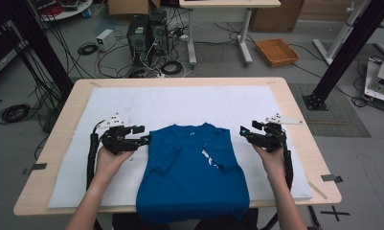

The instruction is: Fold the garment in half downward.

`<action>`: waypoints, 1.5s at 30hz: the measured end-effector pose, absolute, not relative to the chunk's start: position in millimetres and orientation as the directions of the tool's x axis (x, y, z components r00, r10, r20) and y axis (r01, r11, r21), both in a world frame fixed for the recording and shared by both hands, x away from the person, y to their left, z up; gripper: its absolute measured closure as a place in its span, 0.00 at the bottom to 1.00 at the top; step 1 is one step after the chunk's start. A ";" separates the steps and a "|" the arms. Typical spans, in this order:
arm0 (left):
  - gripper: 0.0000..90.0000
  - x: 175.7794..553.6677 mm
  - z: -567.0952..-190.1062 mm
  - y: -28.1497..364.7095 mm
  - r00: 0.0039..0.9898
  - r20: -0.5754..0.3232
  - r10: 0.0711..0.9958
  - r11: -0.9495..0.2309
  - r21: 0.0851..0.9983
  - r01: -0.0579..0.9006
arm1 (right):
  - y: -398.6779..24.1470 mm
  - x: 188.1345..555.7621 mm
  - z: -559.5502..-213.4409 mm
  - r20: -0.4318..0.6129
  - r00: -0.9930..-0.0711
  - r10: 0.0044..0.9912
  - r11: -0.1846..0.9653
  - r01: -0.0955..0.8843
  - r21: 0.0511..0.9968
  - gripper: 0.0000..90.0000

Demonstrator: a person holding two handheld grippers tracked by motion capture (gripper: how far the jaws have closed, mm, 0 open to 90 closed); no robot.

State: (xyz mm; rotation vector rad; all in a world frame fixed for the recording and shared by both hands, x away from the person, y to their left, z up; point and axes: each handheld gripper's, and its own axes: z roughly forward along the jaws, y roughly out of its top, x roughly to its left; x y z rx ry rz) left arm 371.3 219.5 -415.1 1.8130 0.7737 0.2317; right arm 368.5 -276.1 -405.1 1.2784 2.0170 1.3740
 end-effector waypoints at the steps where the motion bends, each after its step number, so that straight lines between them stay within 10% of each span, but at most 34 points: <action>1: 0.47 374.9 -415.7 218.0 0.762 -0.216 0.610 -0.193 0.893 0.407 | -274.1 371.1 -405.7 0.170 -0.514 0.841 0.110 0.470 0.876 0.43; 19: 0.57 426.5 -436.2 185.2 0.679 -0.259 0.687 -0.211 0.823 0.527 | -221.5 421.3 -414.5 0.117 -0.545 0.830 0.239 0.537 0.809 0.65; 45: 0.65 447.2 -447.3 163.8 0.672 -0.181 0.718 -0.343 0.748 0.568 | -183.8 450.3 -444.3 0.116 -0.561 0.819 0.319 0.614 0.723 0.73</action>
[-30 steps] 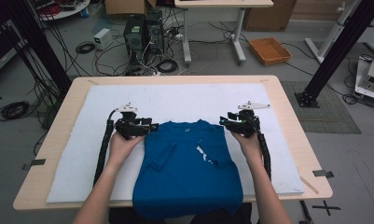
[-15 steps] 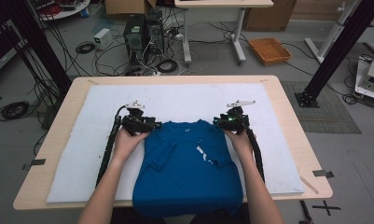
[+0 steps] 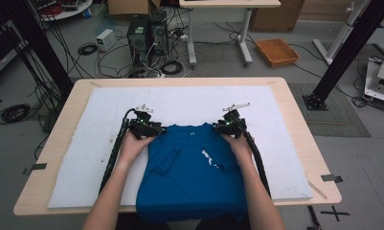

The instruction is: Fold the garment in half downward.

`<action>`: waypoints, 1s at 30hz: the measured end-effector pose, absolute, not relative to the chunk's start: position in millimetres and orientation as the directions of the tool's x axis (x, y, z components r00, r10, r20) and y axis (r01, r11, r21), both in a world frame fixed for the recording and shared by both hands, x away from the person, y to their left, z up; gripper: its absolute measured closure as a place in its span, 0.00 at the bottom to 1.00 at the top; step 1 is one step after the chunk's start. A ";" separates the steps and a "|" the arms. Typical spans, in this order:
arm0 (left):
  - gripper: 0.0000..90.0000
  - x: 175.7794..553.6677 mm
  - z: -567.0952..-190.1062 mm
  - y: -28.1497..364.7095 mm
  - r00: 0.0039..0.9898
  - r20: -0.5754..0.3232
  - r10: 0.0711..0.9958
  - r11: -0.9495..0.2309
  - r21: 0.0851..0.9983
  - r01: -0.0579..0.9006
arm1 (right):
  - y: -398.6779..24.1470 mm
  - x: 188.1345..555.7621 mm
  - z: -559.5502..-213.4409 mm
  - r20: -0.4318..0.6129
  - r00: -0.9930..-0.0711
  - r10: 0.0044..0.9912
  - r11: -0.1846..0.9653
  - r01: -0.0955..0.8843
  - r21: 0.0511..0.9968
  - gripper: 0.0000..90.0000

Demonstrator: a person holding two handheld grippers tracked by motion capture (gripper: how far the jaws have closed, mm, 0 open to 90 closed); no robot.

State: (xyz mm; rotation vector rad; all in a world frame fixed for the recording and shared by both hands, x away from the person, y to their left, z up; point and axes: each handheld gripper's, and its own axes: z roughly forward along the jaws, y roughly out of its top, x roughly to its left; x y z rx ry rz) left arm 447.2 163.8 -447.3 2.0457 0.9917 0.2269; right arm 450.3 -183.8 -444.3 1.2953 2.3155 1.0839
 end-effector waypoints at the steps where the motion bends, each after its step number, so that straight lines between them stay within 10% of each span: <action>1: 0.65 446.8 -446.8 161.9 0.680 -0.170 0.713 -0.355 0.749 0.559 | -182.5 450.5 -445.2 0.112 -0.564 0.818 0.325 0.614 0.719 0.73; 13: 0.96 443.5 -444.9 151.5 0.683 -0.080 0.726 -0.415 0.741 0.528 | -176.8 447.8 -444.7 0.038 -0.593 0.804 0.390 0.574 0.720 0.98; 30: 0.97 460.3 -425.8 158.5 0.668 -0.089 0.739 -0.342 0.805 0.486 | -188.7 458.3 -424.9 0.080 -0.563 0.822 0.288 0.533 0.796 0.99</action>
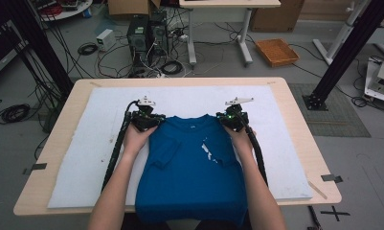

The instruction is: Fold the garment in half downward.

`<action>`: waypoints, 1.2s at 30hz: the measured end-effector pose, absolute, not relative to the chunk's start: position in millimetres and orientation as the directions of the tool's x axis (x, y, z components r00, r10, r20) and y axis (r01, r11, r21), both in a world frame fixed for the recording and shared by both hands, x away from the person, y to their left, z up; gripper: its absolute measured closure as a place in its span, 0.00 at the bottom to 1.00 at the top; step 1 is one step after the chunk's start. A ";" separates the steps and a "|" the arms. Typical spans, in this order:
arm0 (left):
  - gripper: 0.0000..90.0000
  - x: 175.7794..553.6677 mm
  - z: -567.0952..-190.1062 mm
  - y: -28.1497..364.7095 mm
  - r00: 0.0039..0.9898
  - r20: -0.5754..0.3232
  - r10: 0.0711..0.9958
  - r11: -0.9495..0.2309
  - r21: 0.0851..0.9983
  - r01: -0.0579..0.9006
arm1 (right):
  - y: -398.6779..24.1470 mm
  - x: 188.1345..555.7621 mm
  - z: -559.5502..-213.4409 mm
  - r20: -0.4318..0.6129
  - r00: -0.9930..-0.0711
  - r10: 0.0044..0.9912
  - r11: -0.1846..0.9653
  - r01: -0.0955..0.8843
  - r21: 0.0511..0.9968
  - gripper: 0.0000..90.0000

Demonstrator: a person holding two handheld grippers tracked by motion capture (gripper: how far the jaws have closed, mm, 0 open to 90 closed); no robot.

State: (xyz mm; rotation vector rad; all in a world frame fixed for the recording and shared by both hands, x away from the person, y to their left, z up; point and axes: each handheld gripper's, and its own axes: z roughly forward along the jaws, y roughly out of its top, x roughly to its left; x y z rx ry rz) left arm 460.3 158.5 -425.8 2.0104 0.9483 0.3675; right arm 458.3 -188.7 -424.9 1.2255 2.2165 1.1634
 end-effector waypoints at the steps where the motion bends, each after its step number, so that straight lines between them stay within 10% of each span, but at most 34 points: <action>1: 0.97 459.5 -424.5 158.9 0.670 -0.087 0.737 -0.340 0.809 0.479 | -189.4 458.0 -422.8 0.076 -0.568 0.819 0.287 0.521 0.804 0.99; 36: 0.97 306.5 -385.0 161.5 0.783 0.067 0.619 -0.408 0.879 0.247 | -209.0 301.7 -386.5 0.015 -0.646 0.763 0.289 0.362 0.886 0.99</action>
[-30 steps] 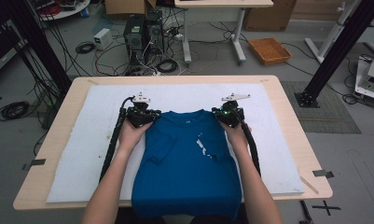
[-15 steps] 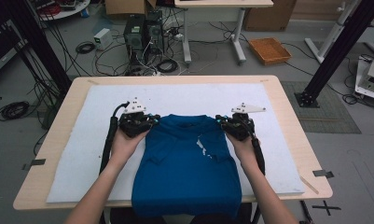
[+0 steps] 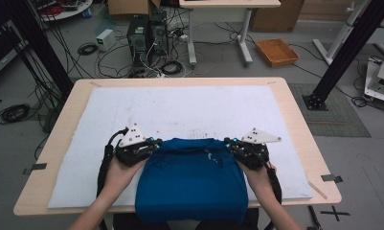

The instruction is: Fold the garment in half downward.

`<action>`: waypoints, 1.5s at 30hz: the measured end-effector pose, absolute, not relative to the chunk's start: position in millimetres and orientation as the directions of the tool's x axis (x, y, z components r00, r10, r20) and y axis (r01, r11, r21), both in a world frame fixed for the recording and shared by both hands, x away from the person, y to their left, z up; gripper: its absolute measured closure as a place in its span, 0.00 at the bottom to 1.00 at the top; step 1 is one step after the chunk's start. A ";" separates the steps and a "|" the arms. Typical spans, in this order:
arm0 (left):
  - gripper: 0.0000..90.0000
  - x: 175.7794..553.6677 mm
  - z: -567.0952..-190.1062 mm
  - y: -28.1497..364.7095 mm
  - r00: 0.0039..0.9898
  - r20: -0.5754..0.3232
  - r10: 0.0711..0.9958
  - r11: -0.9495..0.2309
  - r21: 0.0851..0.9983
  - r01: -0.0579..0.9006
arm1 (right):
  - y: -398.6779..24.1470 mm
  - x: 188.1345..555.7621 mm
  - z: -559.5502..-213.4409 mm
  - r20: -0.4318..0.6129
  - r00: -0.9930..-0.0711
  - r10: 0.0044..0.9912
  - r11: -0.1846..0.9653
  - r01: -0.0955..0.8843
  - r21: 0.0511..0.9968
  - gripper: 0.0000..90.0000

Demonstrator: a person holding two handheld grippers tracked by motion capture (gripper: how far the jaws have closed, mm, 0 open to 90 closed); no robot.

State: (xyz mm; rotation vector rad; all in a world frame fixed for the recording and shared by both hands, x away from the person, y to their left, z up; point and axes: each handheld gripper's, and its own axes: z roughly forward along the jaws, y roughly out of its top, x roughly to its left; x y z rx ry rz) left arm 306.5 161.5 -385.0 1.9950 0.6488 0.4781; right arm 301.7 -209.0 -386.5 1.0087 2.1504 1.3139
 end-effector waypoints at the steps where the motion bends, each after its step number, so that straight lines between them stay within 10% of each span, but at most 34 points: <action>1: 0.97 303.6 -385.7 161.6 0.784 0.077 0.616 -0.415 0.878 0.240 | -209.5 297.7 -387.0 0.010 -0.645 0.764 0.293 0.360 0.886 0.99; 37: 0.97 224.7 -437.4 157.1 0.826 0.065 0.560 -0.508 0.815 0.280 | -211.4 210.1 -440.7 -0.030 -0.700 0.714 0.435 0.410 0.802 0.98; 45: 0.81 217.3 -432.8 163.4 0.829 0.055 0.556 -0.486 0.831 0.271 | -219.1 202.4 -435.6 -0.037 -0.705 0.709 0.425 0.385 0.819 0.88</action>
